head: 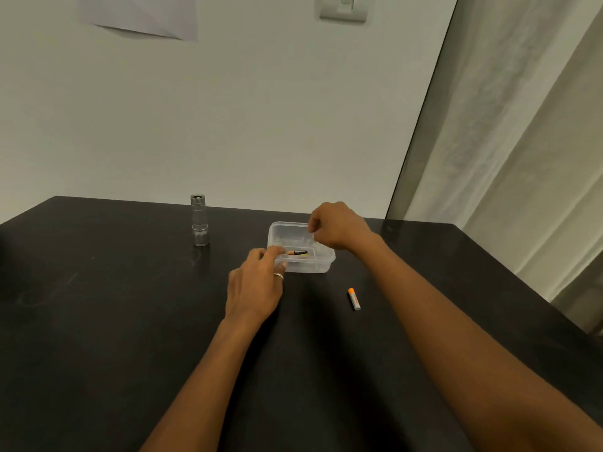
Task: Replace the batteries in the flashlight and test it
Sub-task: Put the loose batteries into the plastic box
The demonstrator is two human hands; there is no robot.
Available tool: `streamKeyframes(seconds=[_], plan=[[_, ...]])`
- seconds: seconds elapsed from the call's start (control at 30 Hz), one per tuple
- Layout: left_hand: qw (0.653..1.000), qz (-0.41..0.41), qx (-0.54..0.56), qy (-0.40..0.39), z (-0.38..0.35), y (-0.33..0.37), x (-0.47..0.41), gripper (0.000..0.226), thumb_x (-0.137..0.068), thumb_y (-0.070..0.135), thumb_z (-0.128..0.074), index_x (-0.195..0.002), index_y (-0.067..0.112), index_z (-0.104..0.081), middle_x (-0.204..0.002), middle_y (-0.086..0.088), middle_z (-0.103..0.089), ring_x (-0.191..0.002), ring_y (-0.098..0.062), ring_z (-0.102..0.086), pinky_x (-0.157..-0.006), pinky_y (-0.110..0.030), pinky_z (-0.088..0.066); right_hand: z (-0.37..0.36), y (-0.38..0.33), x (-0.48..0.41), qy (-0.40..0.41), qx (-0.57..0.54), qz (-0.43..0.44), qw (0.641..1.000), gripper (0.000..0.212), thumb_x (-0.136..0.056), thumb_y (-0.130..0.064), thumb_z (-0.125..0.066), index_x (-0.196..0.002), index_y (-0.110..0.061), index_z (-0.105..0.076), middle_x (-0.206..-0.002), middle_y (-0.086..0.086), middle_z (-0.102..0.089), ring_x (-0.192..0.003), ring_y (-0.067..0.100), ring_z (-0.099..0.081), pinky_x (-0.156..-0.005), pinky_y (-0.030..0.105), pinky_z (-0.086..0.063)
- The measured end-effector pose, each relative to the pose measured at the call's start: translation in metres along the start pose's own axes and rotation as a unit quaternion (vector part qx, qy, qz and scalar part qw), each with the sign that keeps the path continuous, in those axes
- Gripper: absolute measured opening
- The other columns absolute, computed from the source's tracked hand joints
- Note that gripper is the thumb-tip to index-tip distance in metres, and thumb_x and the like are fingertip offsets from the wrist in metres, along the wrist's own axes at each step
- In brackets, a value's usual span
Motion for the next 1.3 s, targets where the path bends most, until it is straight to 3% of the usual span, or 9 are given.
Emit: streamKeyframes(seconds=[0.1, 0.37, 0.53, 0.67, 0.73, 0.83, 0.93, 1.03, 1.3], plan=[[1.000, 0.000, -0.002, -0.002, -0.001, 0.001, 0.000, 0.038, -0.105, 0.035, -0.050, -0.142, 0.027, -0.051, -0.133, -0.007, -0.059, -0.105, -0.023, -0.065, -0.092, -0.046, -0.054, 0.018, 0.019, 0.029, 0.040, -0.002, -0.045, 0.998, 0.013, -0.087, -0.009, -0.065, -0.094, -0.014, -0.075, -0.097, 0.005, -0.073, -0.089, 0.025, -0.069, -0.084, 0.045, -0.061], [1.000, 0.011, -0.002, -0.016, -0.001, -0.001, 0.000, 0.038, -0.105, 0.034, -0.050, -0.142, 0.027, -0.051, -0.134, -0.008, -0.058, -0.106, -0.025, -0.064, -0.090, -0.046, -0.055, -0.013, 0.037, 0.089, -0.072, -0.002, -0.108, 0.991, 0.020, -0.083, -0.035, -0.077, -0.084, -0.016, -0.072, -0.087, 0.002, -0.074, -0.086, 0.022, -0.070, -0.082, 0.040, -0.060], [1.000, 0.016, -0.001, -0.016, 0.001, 0.000, 0.002, 0.039, -0.105, 0.033, -0.050, -0.143, 0.026, -0.052, -0.134, -0.008, -0.058, -0.105, -0.025, -0.064, -0.089, -0.046, -0.055, -0.024, 0.037, 0.093, -0.087, 0.023, -0.122, 0.988, 0.019, -0.087, -0.031, -0.075, -0.086, -0.014, -0.065, -0.092, 0.006, -0.070, -0.087, 0.024, -0.068, -0.080, 0.039, -0.060], [1.000, 0.017, -0.004, -0.018, 0.002, 0.001, 0.002, 0.040, -0.105, 0.033, -0.049, -0.144, 0.025, -0.051, -0.136, -0.008, -0.057, -0.107, -0.026, -0.064, -0.091, -0.048, -0.055, -0.029, 0.037, 0.095, -0.090, 0.033, -0.130, 0.987, 0.006, -0.088, -0.014, -0.067, -0.084, -0.012, -0.062, -0.092, 0.009, -0.067, -0.085, 0.026, -0.066, -0.073, 0.037, -0.057], [1.000, 0.020, -0.003, -0.021, 0.002, 0.001, 0.002, 0.040, -0.105, 0.033, -0.049, -0.144, 0.025, -0.051, -0.137, -0.008, -0.057, -0.107, -0.026, -0.064, -0.091, -0.048, -0.055, -0.031, 0.035, 0.095, -0.093, 0.026, -0.129, 0.987, 0.012, -0.089, -0.009, -0.063, -0.079, -0.012, -0.059, -0.091, 0.010, -0.065, -0.083, 0.026, -0.064, -0.072, 0.035, -0.056], [1.000, 0.020, -0.003, -0.019, 0.002, 0.002, 0.002, 0.039, -0.105, 0.033, -0.050, -0.144, 0.026, -0.051, -0.136, -0.007, -0.057, -0.107, -0.026, -0.064, -0.092, -0.048, -0.055, -0.024, 0.029, 0.091, -0.074, -0.001, -0.119, 0.990, 0.009, -0.088, -0.002, -0.060, -0.081, -0.007, -0.062, -0.091, 0.012, -0.065, -0.085, 0.027, -0.066, -0.077, 0.037, -0.059], [1.000, 0.019, -0.005, -0.017, 0.002, 0.003, 0.002, 0.038, -0.104, 0.034, -0.053, -0.141, 0.026, -0.052, -0.135, -0.006, -0.057, -0.105, -0.024, -0.065, -0.090, -0.046, -0.056, -0.001, 0.018, 0.076, 0.013, -0.055, -0.070, 0.996, 0.015, -0.085, 0.003, -0.061, -0.096, -0.003, -0.071, -0.096, 0.013, -0.072, -0.086, 0.028, -0.070, -0.082, 0.042, -0.062], [1.000, 0.013, -0.007, -0.015, 0.003, 0.003, 0.001, 0.036, -0.103, 0.032, -0.054, -0.138, 0.025, -0.054, -0.132, -0.008, -0.058, -0.100, -0.023, -0.065, -0.086, -0.045, -0.058, 0.022, -0.003, 0.053, 0.062, -0.102, 0.011, 0.993, 0.023, -0.089, 0.003, -0.062, -0.106, -0.010, -0.070, -0.098, -0.001, -0.067, -0.094, 0.020, -0.066, -0.087, 0.033, -0.057], [1.000, 0.002, -0.009, -0.012, 0.005, 0.004, 0.003, 0.037, -0.104, 0.034, -0.052, -0.138, 0.021, -0.053, -0.130, -0.009, -0.056, -0.096, -0.021, -0.064, -0.082, -0.040, -0.058, -0.017, -0.029, 0.002, -0.096, -0.023, 0.072, 0.993, 0.021, -0.086, 0.002, -0.069, -0.102, -0.011, -0.073, -0.095, 0.000, -0.065, -0.097, 0.022, -0.065, -0.092, 0.035, -0.056]])
Point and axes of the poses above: each hand's wrist, its own x-axis away from the middle knuckle, its own z-axis out of the back of the hand, y = z × x, the point moved 6 cm from there along -x, towards the middle knuckle
